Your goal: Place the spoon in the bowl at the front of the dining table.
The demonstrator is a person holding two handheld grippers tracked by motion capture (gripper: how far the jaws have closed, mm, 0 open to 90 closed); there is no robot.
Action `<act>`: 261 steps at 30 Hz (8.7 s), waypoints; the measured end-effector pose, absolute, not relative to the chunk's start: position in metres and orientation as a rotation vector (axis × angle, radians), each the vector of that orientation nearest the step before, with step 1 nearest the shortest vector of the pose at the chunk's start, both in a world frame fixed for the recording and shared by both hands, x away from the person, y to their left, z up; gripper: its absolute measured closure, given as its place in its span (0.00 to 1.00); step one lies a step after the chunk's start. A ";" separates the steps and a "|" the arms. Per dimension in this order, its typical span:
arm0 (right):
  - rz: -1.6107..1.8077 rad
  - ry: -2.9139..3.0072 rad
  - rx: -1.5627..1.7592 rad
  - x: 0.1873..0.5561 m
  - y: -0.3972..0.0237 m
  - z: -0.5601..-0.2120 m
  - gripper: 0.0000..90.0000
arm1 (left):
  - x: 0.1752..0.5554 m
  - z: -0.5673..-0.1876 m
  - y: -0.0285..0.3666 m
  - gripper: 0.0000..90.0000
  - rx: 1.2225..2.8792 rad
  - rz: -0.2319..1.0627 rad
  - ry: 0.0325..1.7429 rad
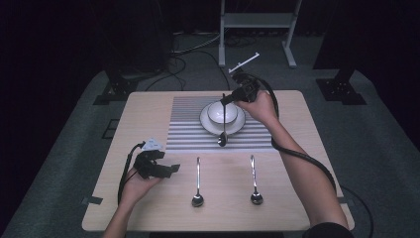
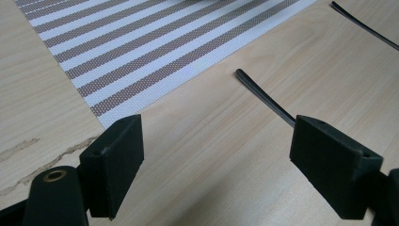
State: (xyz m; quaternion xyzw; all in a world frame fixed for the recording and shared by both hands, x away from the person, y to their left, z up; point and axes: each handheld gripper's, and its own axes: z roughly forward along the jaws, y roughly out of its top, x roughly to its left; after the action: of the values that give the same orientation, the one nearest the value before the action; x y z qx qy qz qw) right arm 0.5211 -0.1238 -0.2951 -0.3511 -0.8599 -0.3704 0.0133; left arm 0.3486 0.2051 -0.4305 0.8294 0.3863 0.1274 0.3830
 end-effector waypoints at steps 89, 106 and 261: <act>-1.145 -2.613 -1.478 0.574 -0.155 -0.322 0.97 | 0.347 -0.431 0.203 0.19 2.103 0.305 0.976; -1.082 -2.559 -1.545 0.572 -0.179 -0.339 0.89 | 0.347 -0.432 0.204 0.19 2.108 0.316 0.972; -1.200 -2.389 -1.255 0.410 -0.238 -0.439 0.29 | 0.348 -0.433 0.206 0.10 2.109 0.339 1.015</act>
State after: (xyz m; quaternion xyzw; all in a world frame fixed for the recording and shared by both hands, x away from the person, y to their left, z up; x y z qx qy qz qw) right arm 0.4101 -0.2377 -0.4392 -0.4231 -0.8053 -0.4045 0.0938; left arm 0.3478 0.2060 -0.4330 0.8252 0.3974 0.1326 0.3788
